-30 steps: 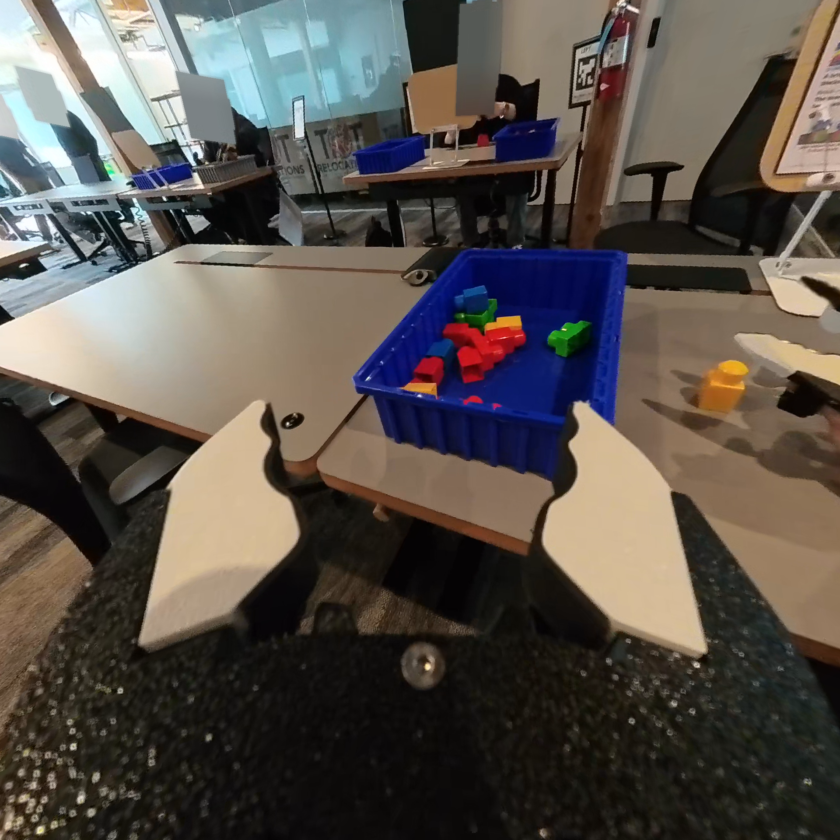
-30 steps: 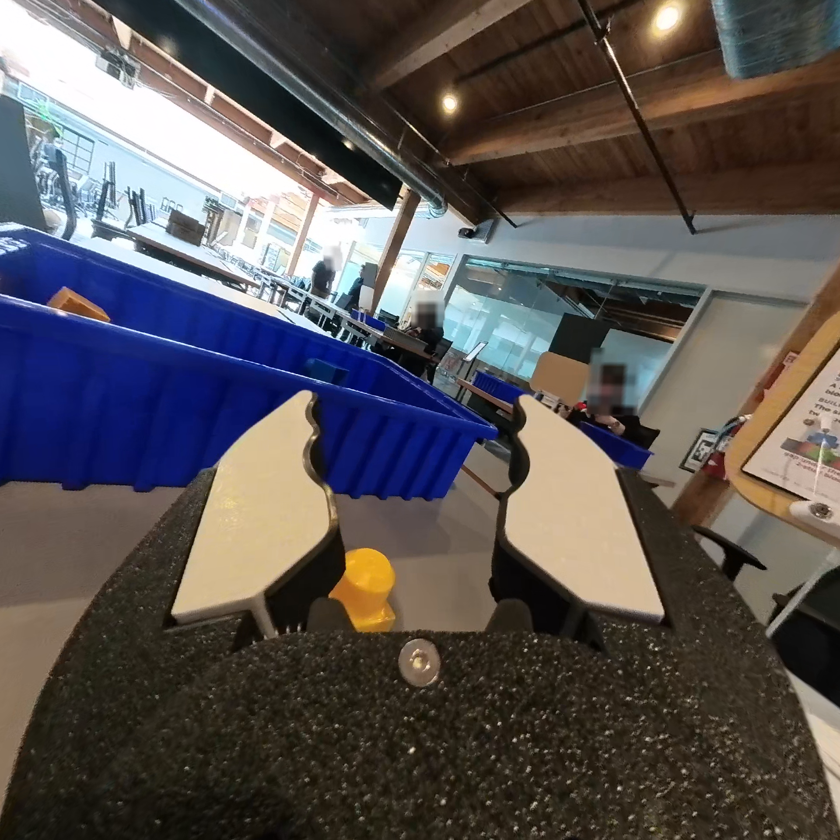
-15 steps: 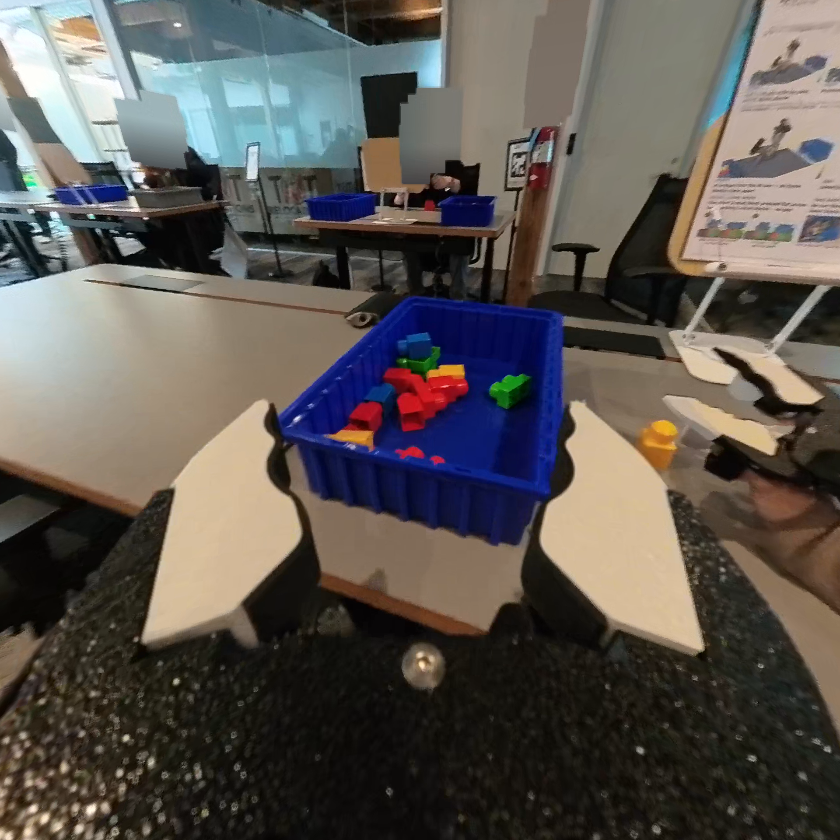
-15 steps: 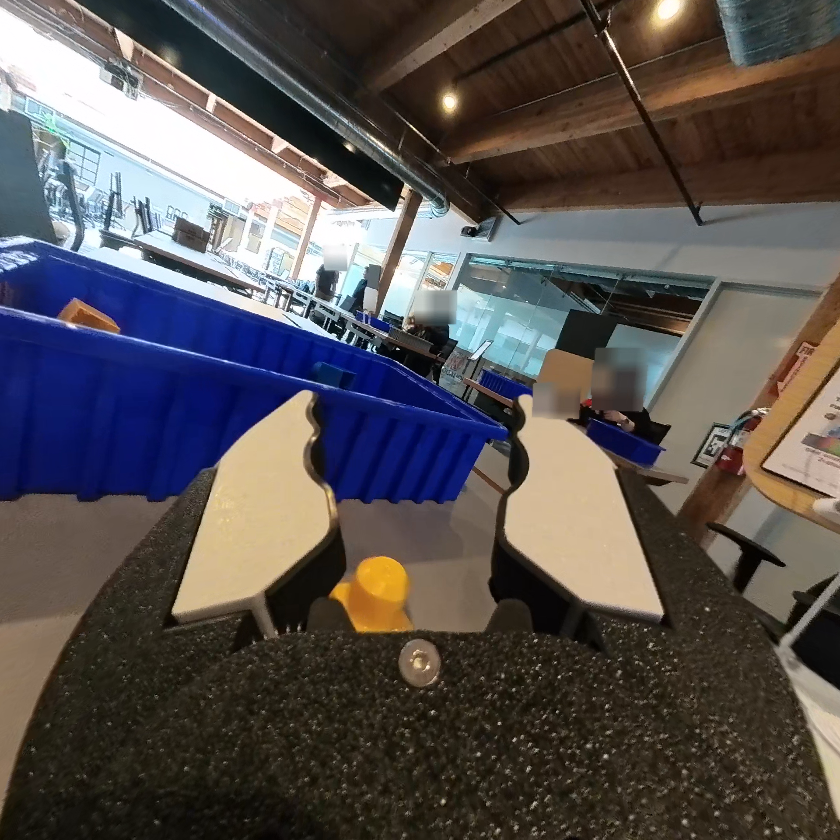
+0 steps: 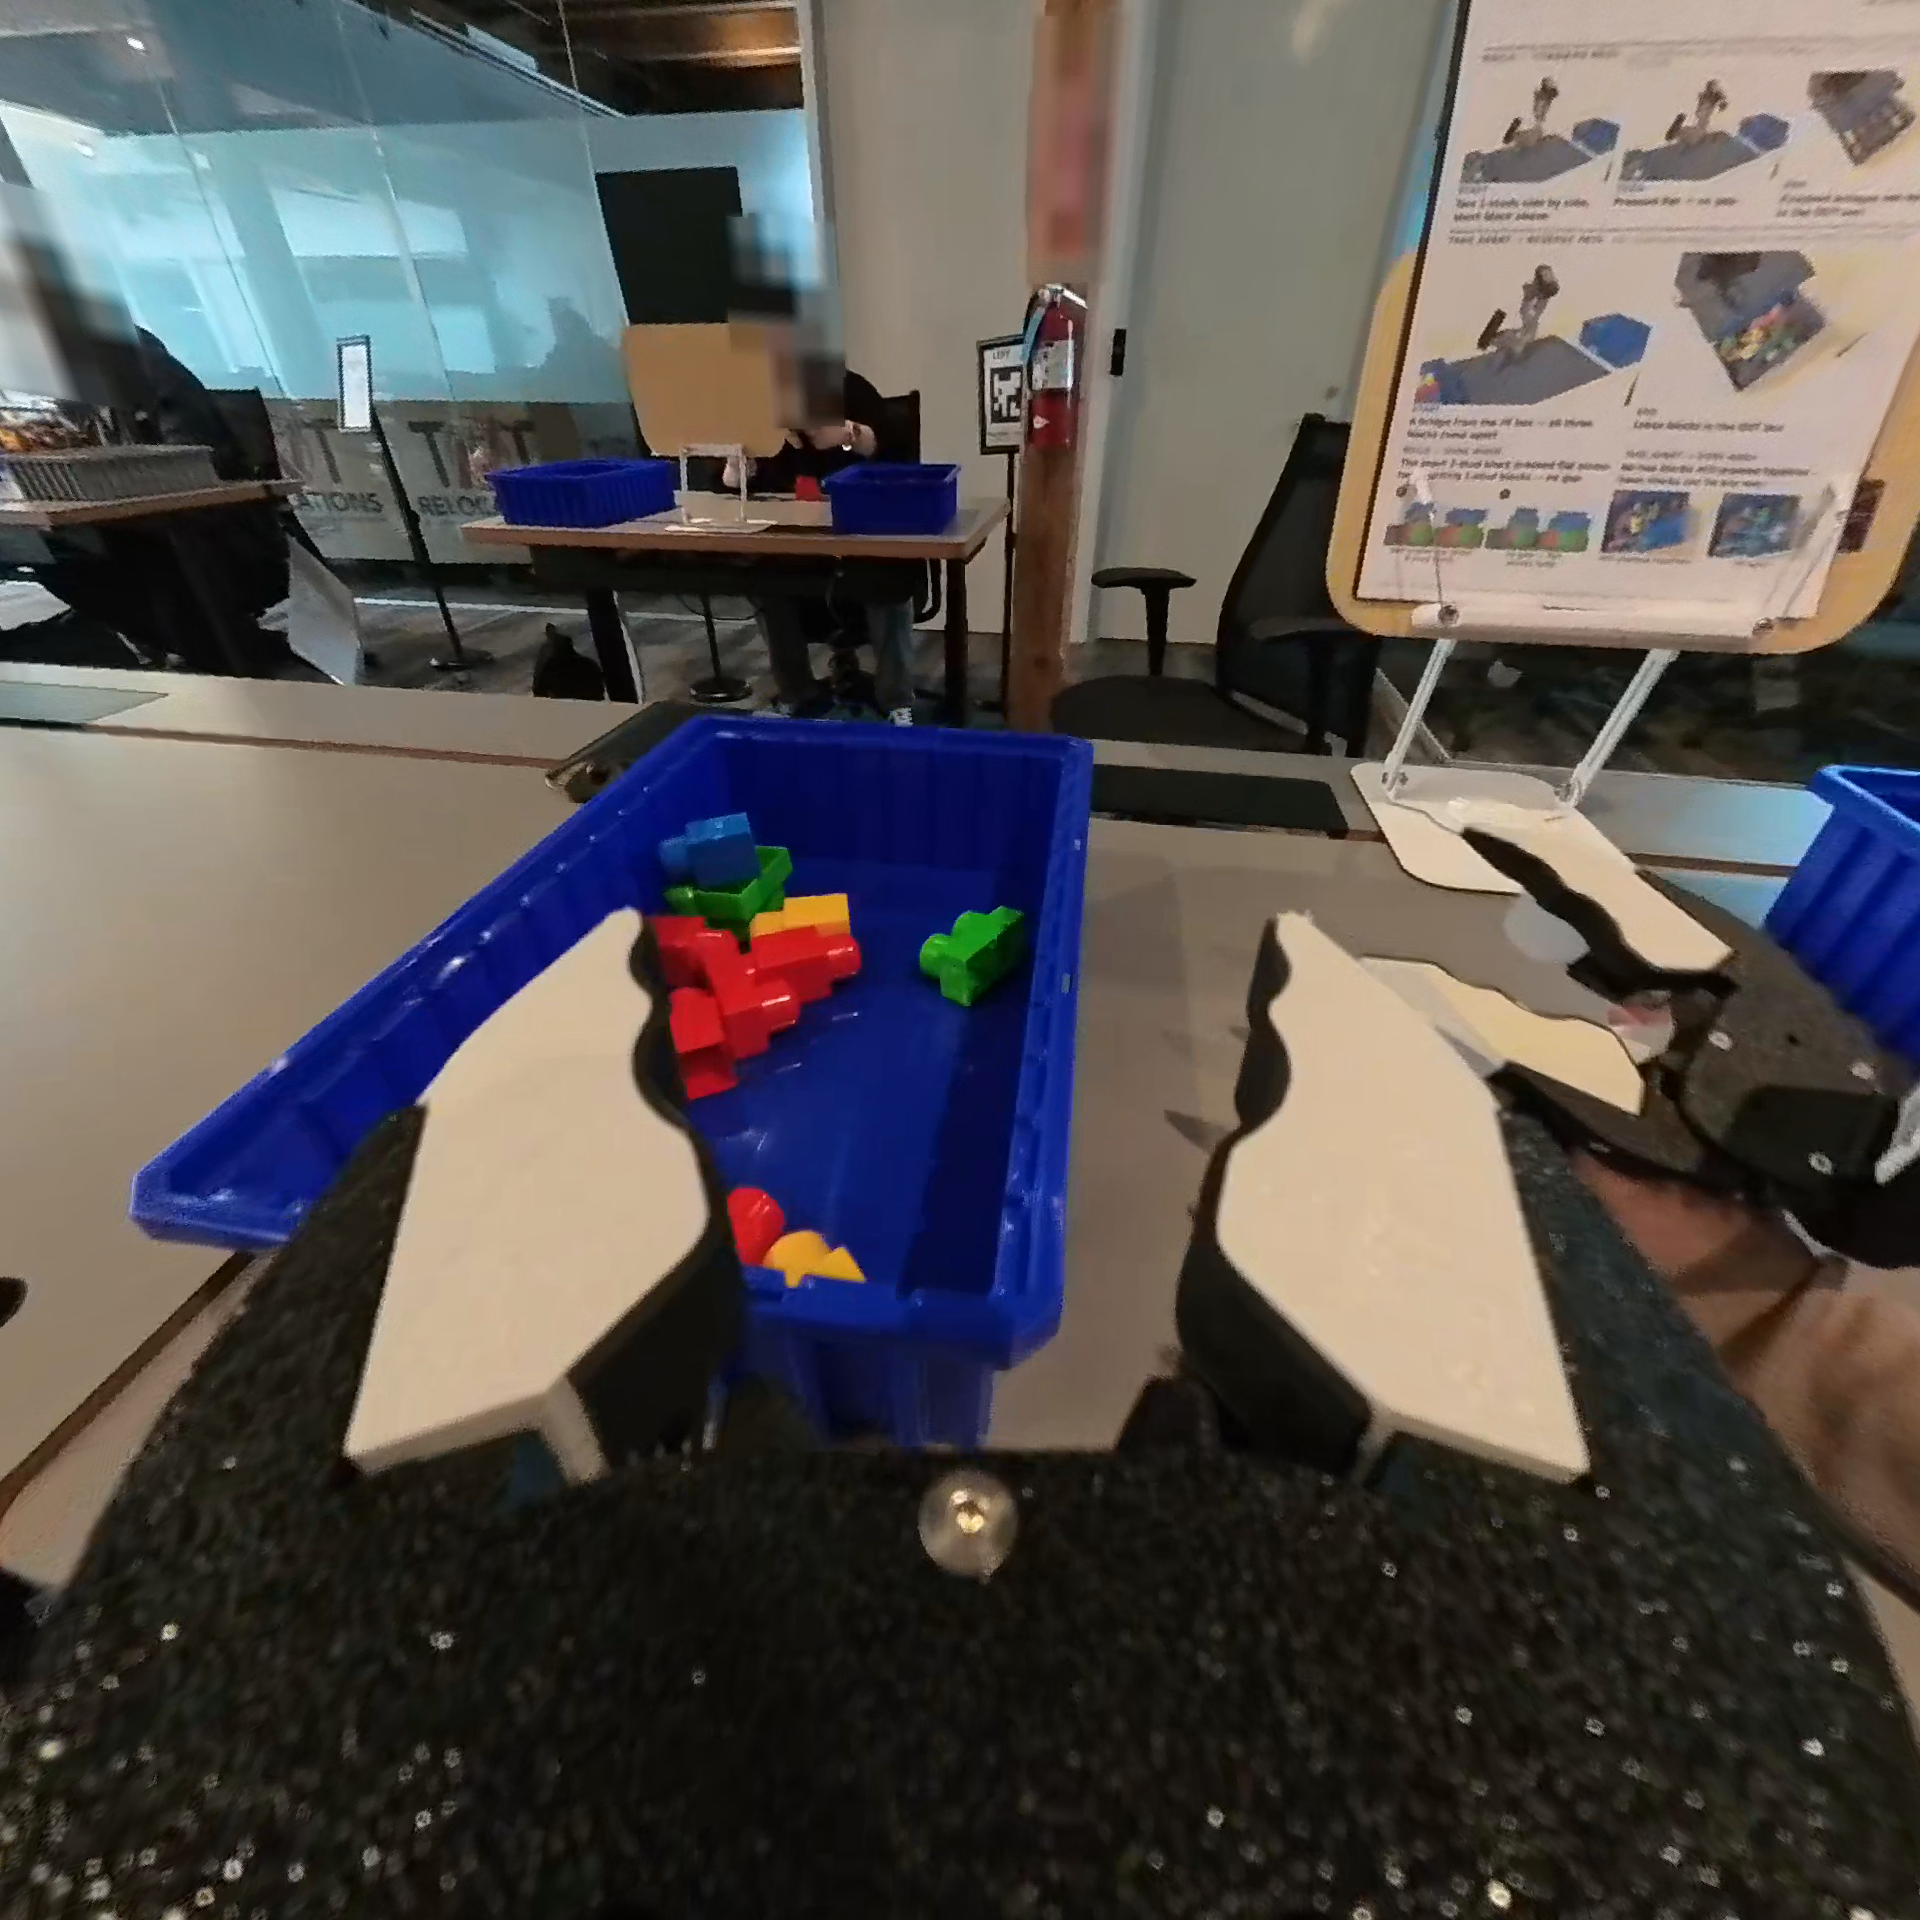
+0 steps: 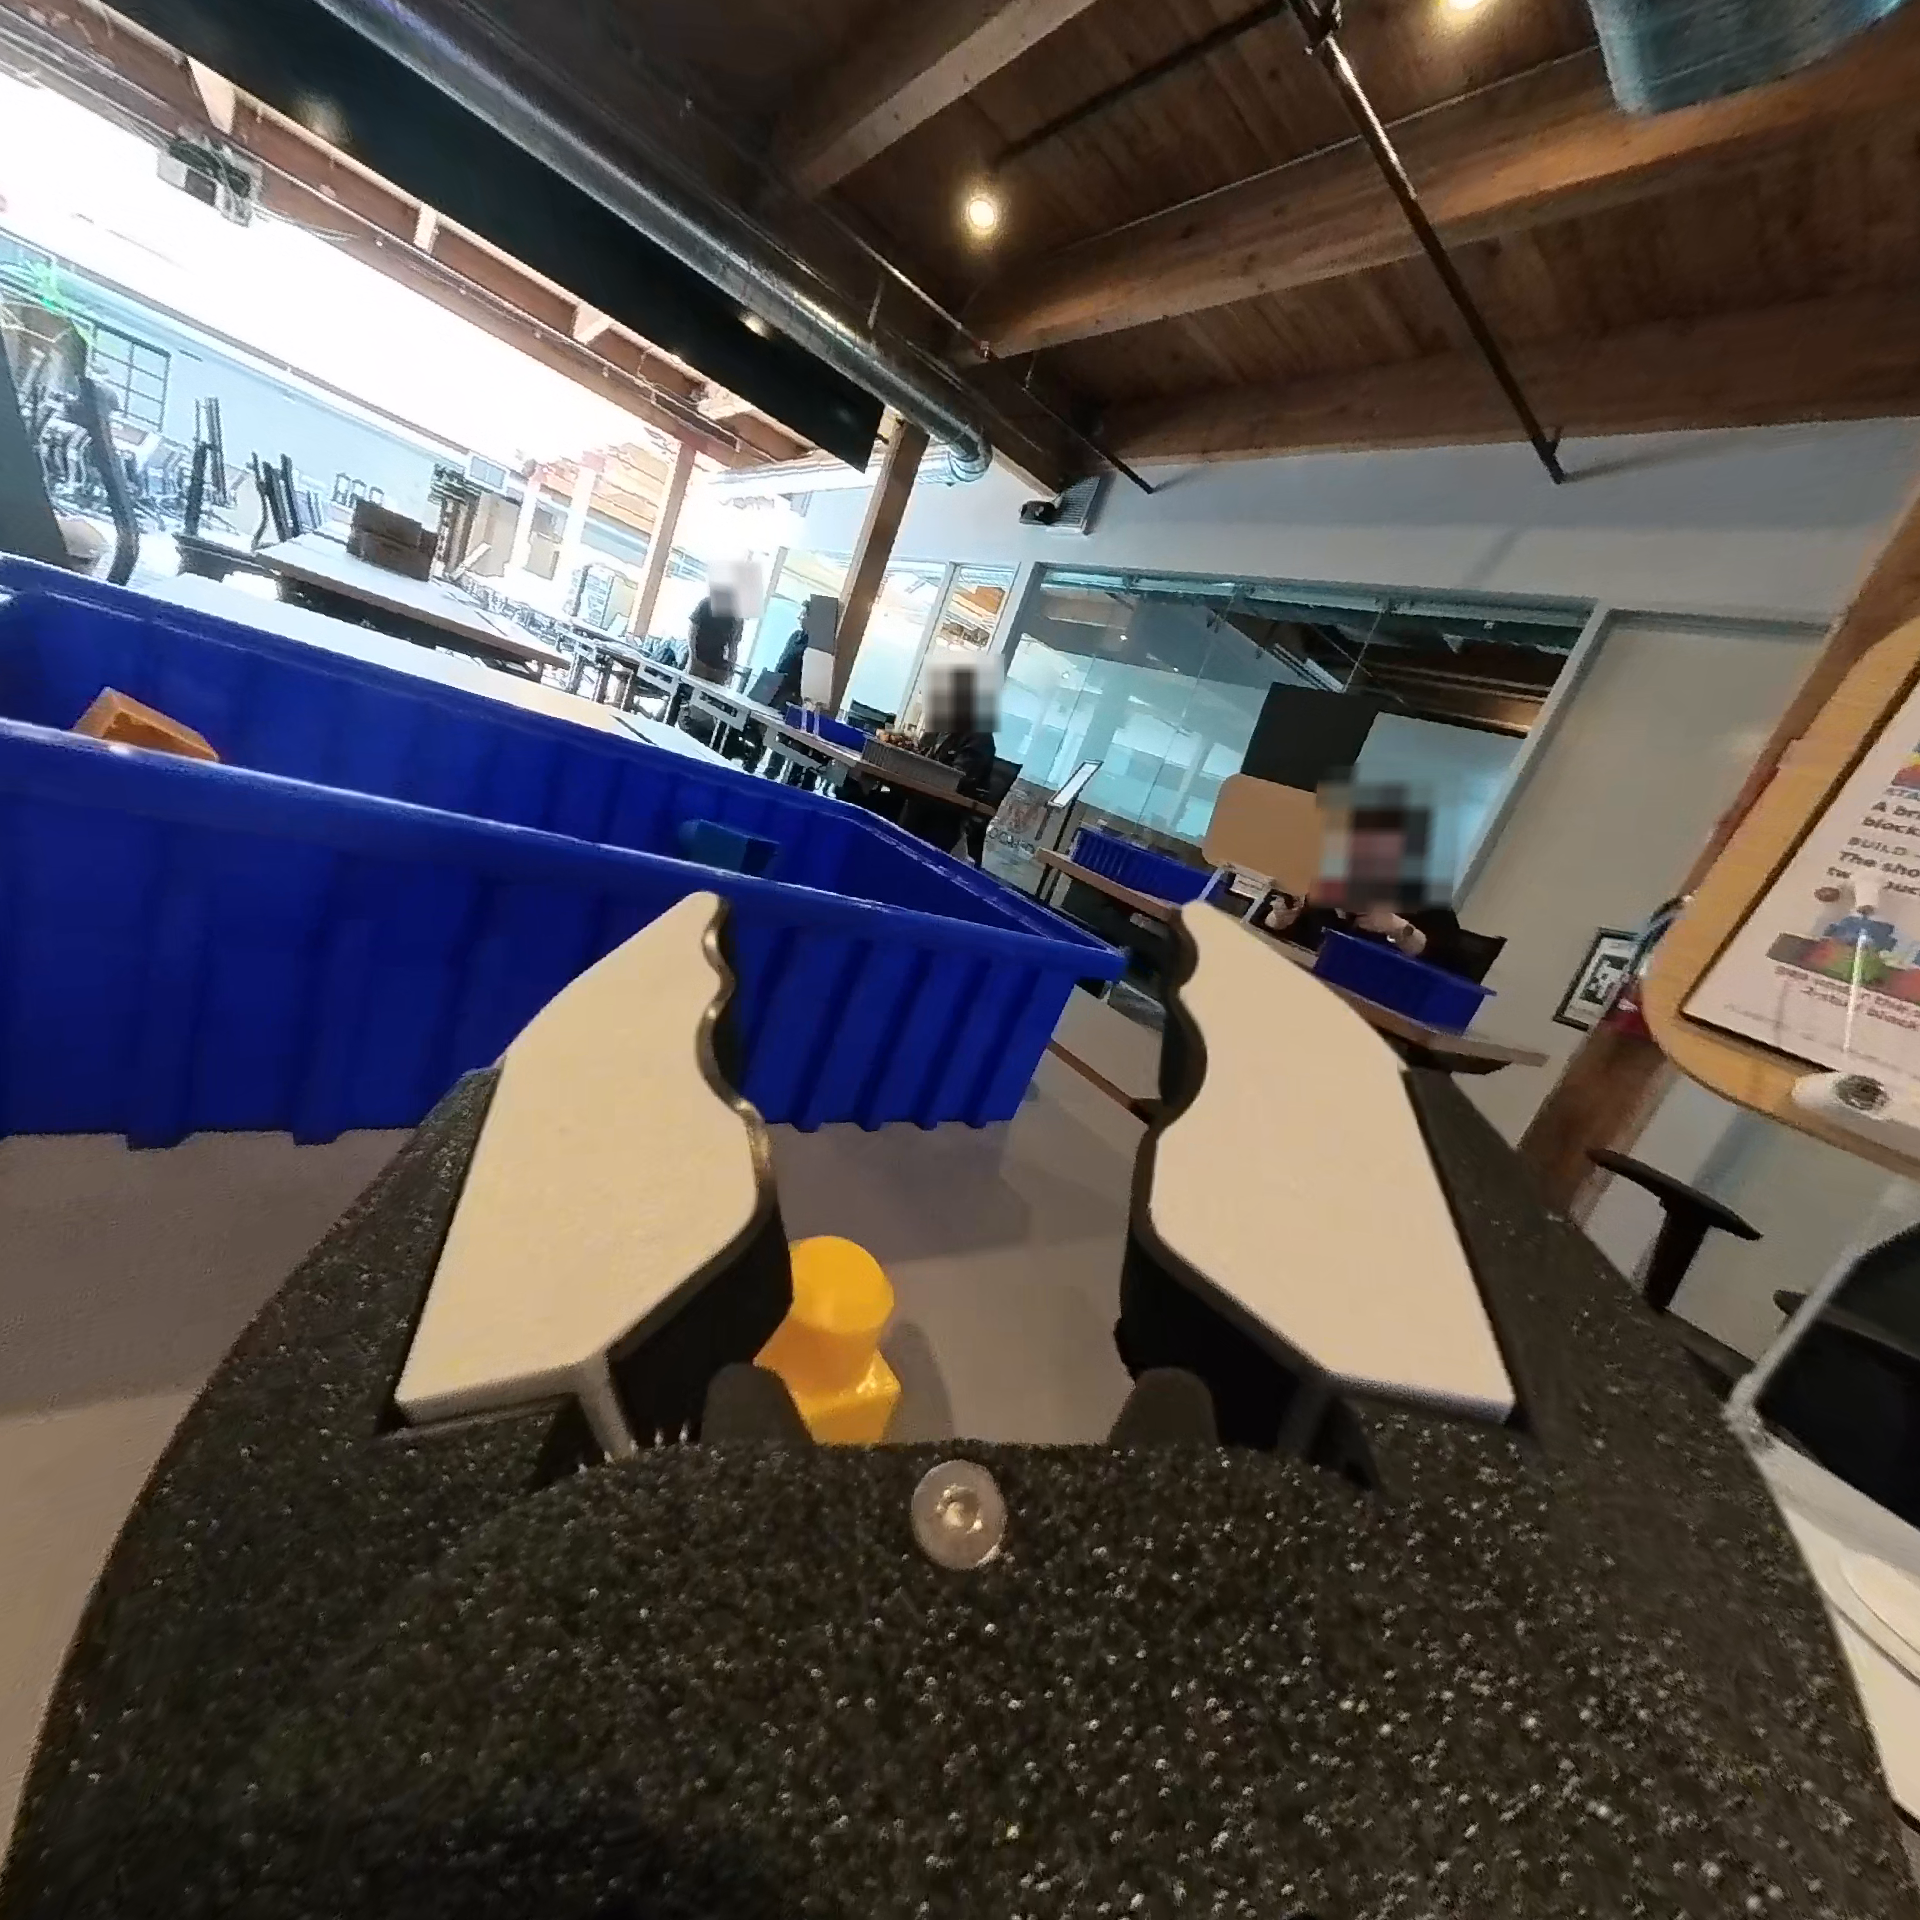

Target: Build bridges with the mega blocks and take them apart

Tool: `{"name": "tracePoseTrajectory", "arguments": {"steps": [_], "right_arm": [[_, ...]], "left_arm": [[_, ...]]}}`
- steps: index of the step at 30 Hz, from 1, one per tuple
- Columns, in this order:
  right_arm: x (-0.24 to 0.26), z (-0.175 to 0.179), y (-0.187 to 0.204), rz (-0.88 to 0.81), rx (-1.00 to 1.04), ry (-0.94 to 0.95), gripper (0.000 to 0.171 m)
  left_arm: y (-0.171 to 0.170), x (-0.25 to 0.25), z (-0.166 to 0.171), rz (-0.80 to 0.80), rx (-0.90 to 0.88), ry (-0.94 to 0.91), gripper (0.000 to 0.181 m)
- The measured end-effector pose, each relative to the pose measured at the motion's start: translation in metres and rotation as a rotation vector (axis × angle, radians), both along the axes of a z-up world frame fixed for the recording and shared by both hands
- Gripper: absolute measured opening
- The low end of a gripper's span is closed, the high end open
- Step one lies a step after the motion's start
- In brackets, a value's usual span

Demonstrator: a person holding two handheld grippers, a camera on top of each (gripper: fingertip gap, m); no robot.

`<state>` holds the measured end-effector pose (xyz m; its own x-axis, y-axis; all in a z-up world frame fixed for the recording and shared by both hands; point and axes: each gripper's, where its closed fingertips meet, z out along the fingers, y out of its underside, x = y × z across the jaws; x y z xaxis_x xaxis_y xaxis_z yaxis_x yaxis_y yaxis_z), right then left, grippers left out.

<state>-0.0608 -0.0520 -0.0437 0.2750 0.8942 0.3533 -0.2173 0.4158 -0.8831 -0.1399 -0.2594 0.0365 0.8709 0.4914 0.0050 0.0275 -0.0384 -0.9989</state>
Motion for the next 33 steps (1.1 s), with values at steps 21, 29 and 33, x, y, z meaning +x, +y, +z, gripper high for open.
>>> {"name": "tracePoseTrajectory", "arguments": {"steps": [21,29,33], "right_arm": [[0.014,-0.002,0.004,0.006,-0.056,0.003,0.077],[0.014,-0.001,0.003,0.028,-0.075,0.009,0.077],[0.014,-0.002,0.002,0.030,-0.073,0.005,0.077]], "left_arm": [[0.032,-0.036,0.005,0.073,-0.057,0.011,0.095],[0.046,-0.036,0.000,0.069,-0.089,0.020,0.093],[0.048,-0.035,-0.003,0.062,-0.093,0.014,0.092]]}}
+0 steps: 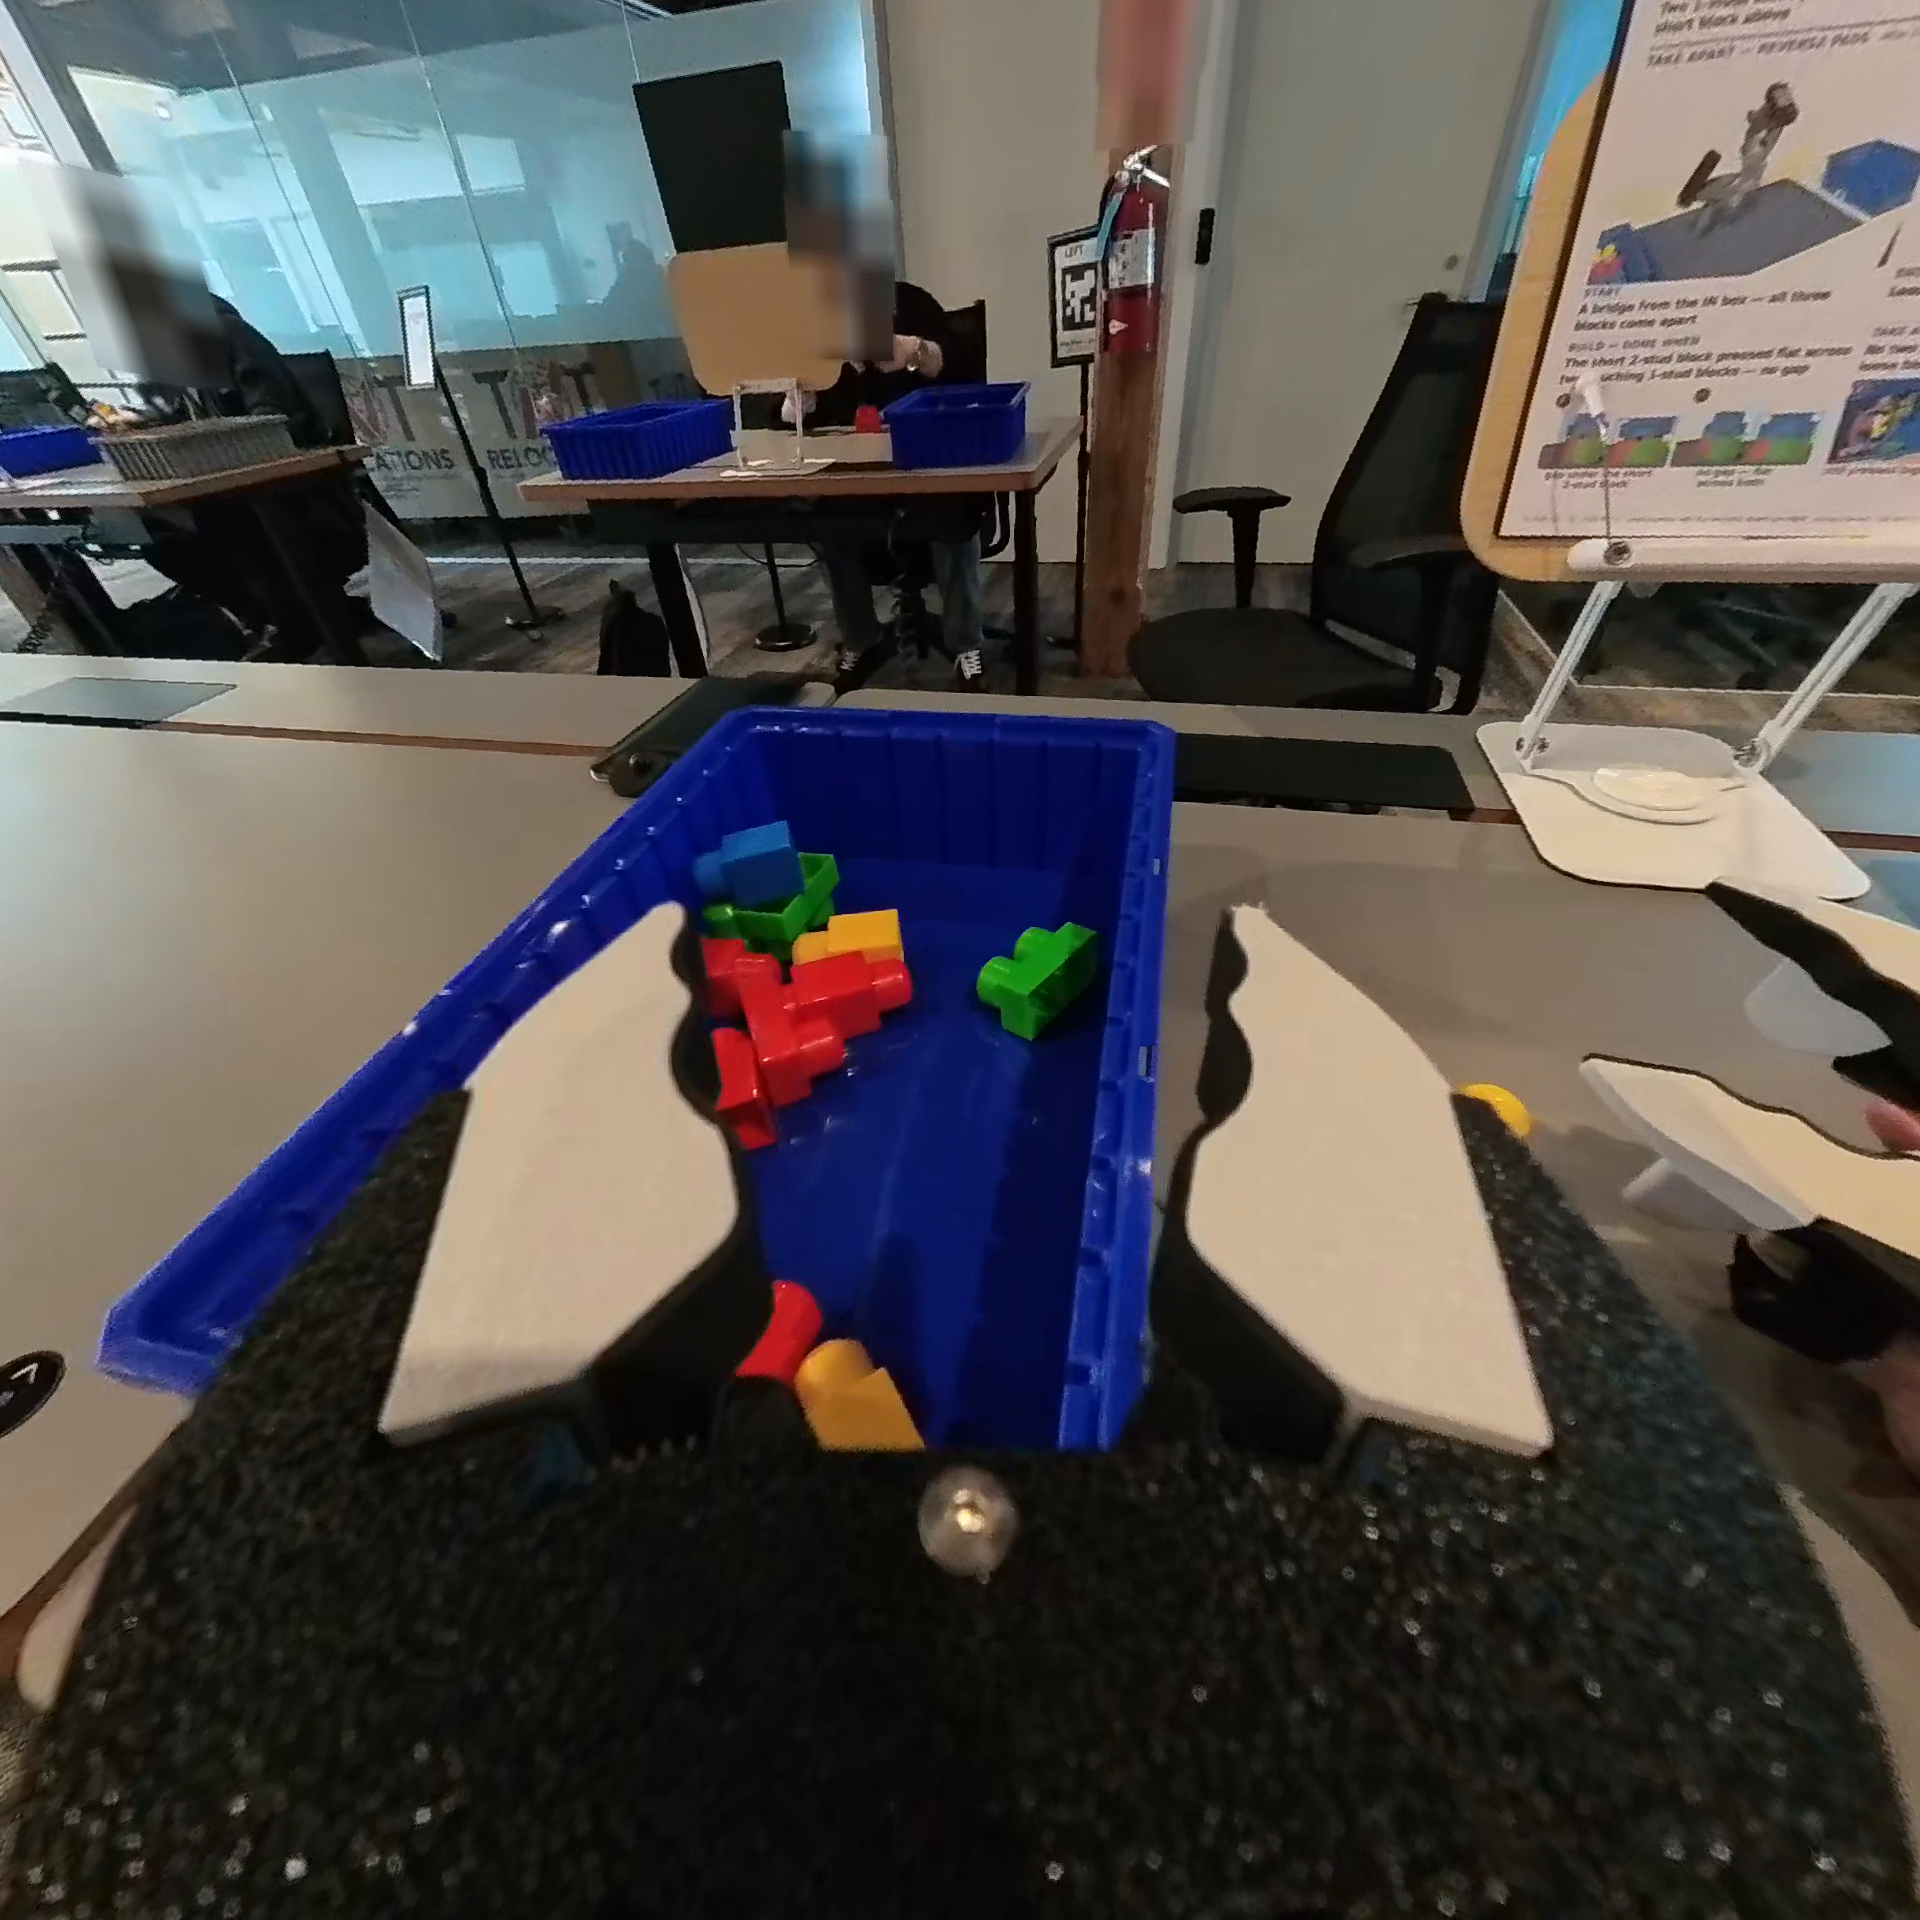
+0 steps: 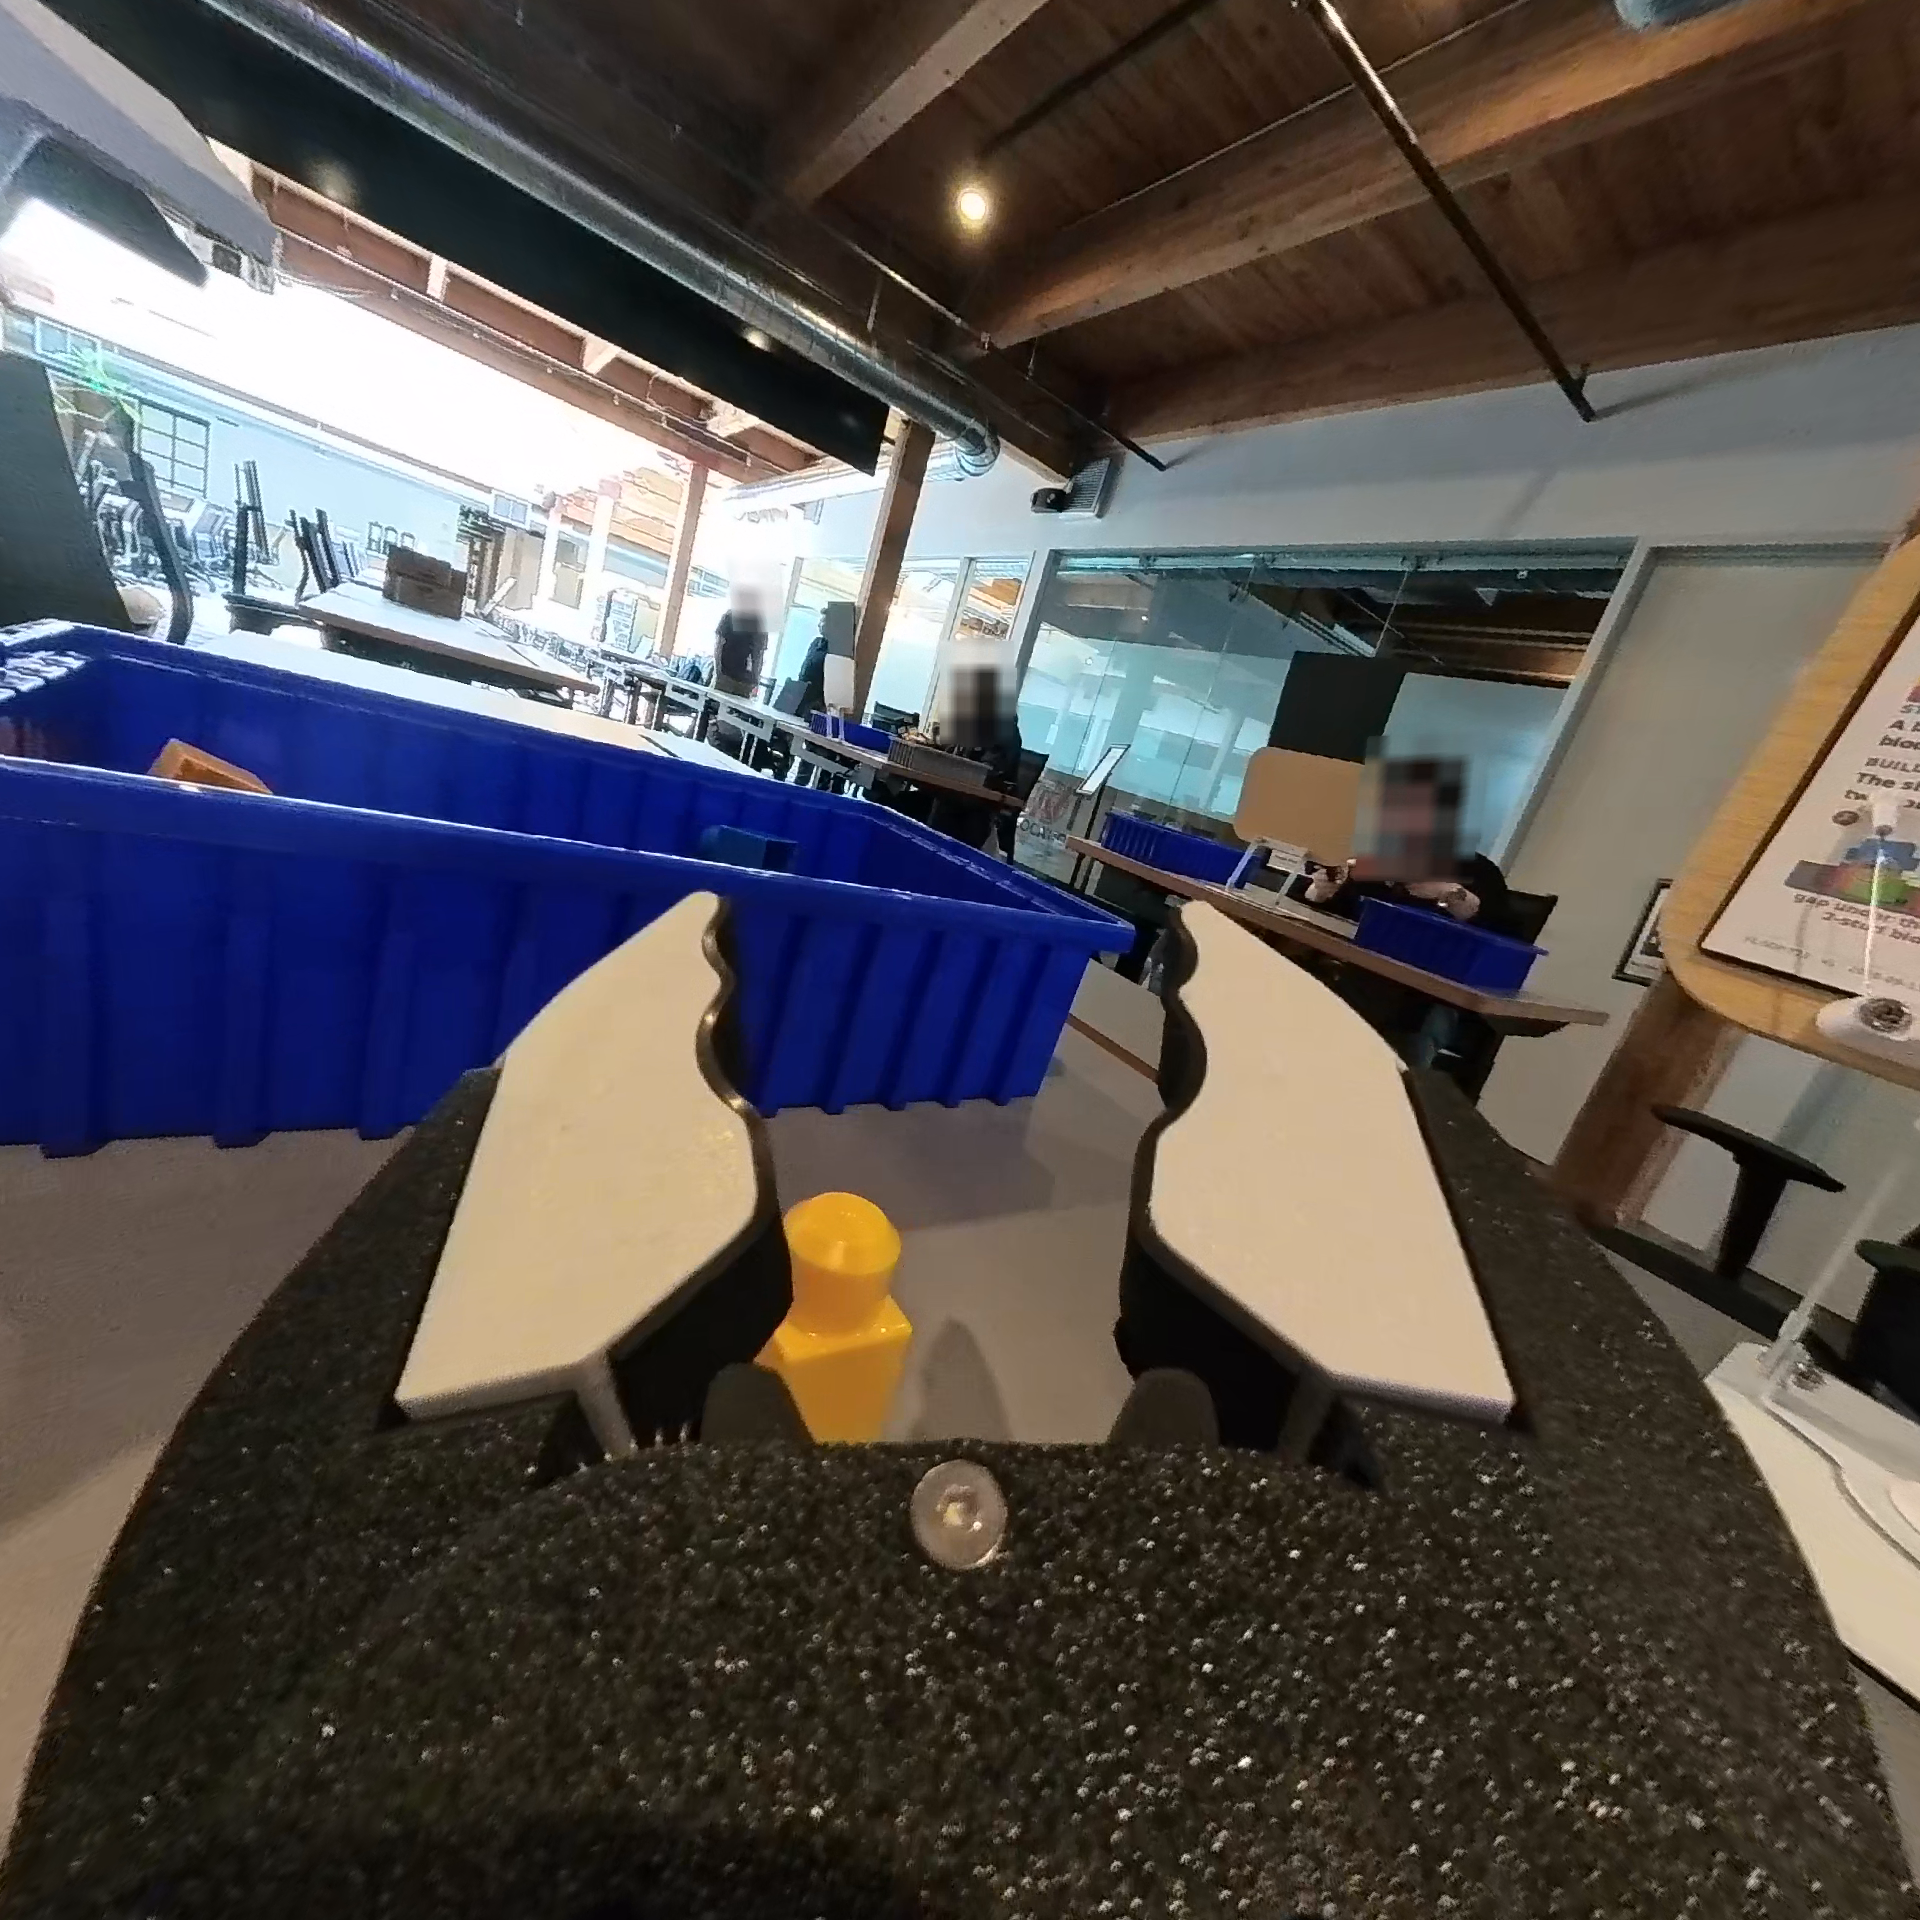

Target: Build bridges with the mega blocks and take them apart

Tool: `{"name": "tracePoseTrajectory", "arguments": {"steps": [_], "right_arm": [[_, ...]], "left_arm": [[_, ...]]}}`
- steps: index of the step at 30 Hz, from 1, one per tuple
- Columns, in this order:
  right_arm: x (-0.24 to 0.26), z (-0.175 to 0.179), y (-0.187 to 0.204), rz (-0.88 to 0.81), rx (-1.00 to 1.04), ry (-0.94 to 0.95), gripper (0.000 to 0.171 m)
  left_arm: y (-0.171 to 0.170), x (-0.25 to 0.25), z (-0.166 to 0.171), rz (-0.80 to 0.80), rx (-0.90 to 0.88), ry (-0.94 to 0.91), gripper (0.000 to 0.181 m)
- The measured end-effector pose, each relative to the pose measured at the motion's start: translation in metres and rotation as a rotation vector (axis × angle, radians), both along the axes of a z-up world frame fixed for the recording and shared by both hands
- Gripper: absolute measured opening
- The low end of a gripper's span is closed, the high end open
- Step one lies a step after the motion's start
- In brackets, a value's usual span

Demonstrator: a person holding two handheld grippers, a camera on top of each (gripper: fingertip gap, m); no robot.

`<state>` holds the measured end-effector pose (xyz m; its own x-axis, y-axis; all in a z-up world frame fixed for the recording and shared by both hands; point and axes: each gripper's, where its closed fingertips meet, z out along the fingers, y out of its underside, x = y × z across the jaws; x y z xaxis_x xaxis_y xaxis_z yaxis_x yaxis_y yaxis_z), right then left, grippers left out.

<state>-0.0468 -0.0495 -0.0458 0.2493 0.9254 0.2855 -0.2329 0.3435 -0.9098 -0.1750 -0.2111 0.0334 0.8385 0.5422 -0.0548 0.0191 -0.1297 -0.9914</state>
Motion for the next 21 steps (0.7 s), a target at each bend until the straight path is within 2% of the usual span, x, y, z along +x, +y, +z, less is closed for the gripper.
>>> {"name": "tracePoseTrajectory", "arguments": {"steps": [8,12,16,21], "right_arm": [[0.001,-0.001,0.003,-0.009,-0.010,-0.006,0.077],[0.000,-0.002,0.001,-0.008,0.009,-0.015,0.076],[0.000,-0.003,0.001,-0.012,0.013,-0.020,0.076],[0.002,-0.003,0.002,-0.016,0.013,-0.021,0.076]], "left_arm": [[0.006,0.019,-0.005,-0.074,-0.040,0.006,0.082],[0.005,0.035,-0.009,-0.127,-0.069,0.004,0.068],[0.006,0.043,-0.011,-0.155,-0.105,0.015,0.063],[0.008,0.048,-0.006,-0.188,-0.079,0.003,0.050]]}}
